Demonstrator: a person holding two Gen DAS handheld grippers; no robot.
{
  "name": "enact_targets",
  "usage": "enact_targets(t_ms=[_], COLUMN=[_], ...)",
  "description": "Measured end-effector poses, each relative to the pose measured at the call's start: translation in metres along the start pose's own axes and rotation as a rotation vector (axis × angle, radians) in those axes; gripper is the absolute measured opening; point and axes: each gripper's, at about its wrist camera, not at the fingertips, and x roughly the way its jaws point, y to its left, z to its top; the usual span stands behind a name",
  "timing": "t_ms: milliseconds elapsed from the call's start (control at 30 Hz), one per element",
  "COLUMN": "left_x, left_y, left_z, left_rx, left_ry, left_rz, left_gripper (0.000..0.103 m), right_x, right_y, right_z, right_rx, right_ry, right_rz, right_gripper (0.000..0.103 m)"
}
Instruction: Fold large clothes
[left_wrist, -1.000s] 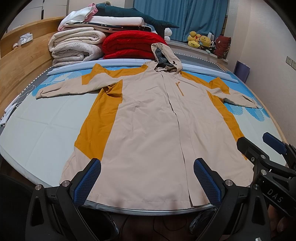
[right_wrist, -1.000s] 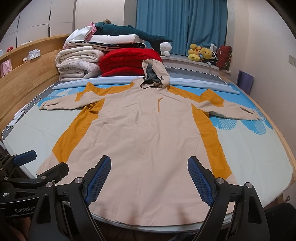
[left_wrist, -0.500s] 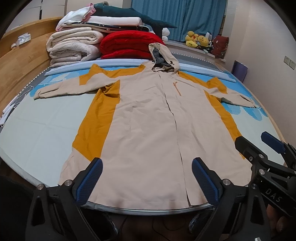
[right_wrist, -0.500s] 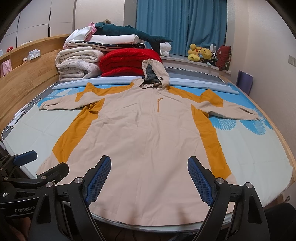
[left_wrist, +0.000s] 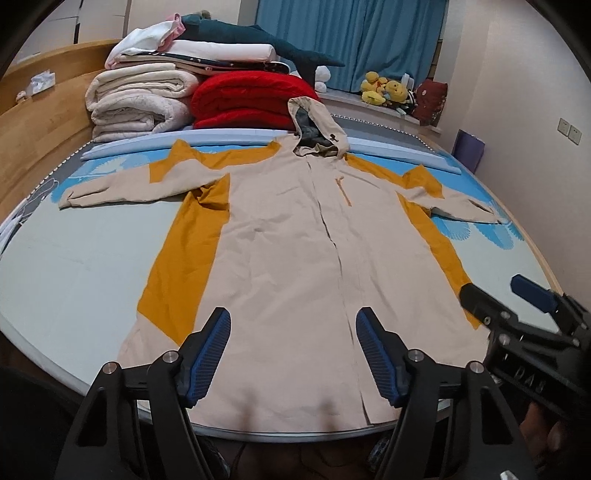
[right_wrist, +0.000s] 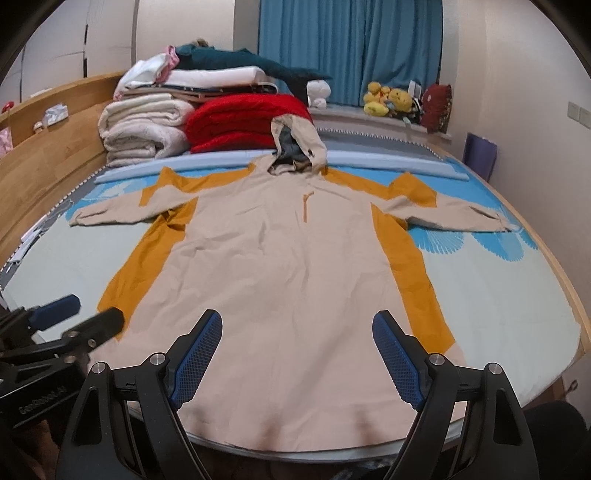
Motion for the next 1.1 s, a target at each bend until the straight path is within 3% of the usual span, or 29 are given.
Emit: enact_targets(t_ms=[167, 467, 567, 767, 833, 867, 933, 967, 1000, 1100], left_x=[-0.006, 0.008, 0.024, 0.064, 0.081, 0.093, 0.118, 0.127, 0.141, 0.170], left_y=[0.014, 0.031, 0.038, 0.067, 0.085, 0.095, 0.119, 0.128, 0.144, 0.182], left_z=[0.030, 0.115, 0.140, 0.190, 0.204, 0.210, 0.217, 0.218, 0.218, 0.215], left_rx=[-0.028, 0.021, 0.033, 0.013, -0.011, -0.024, -0.060, -0.078, -0.106, -0.175], left_ry=[-0.042, -0.116, -0.125, -0.092, -0.077, -0.067, -0.039, -0.028, -0.008, 0.035], left_rz=[0.024, 0.026, 0.045, 0.047, 0.060, 0.078, 0.119, 0.127, 0.139, 0.166], left_gripper=[0.066, 0.066, 0.058, 0.031, 0.024, 0.020, 0.018, 0.018, 0.018, 0.018], right_x=[0.013, 0.037, 0.048, 0.078, 0.088, 0.093, 0.104, 0.110, 0.116, 0.132], right_y=[-0.003, -0.012, -0.014, -0.017, -0.017, -0.016, -0.015, -0.015, -0.016, -0.018], right_z=[0.030, 0.082, 0.096, 0.124, 0.138, 0.147, 0.167, 0.176, 0.186, 0.214], right_rx=[0.001, 0.030, 0.027, 0.022, 0.015, 0.008, -0.004, -0.003, 0.005, 0.030], right_ry=[0.083, 0.106, 0.100, 0.095, 0.083, 0.073, 0.047, 0.042, 0.040, -0.004], right_rz=[-0.037, -0.047, -0.056, -0.065, -0.057, -0.057, -0.055, -0.046, -0.033, 0.010], right_gripper=[0.083, 0.083, 0.083, 0.083, 0.079, 0.072, 0.053, 0.038, 0.031, 0.031])
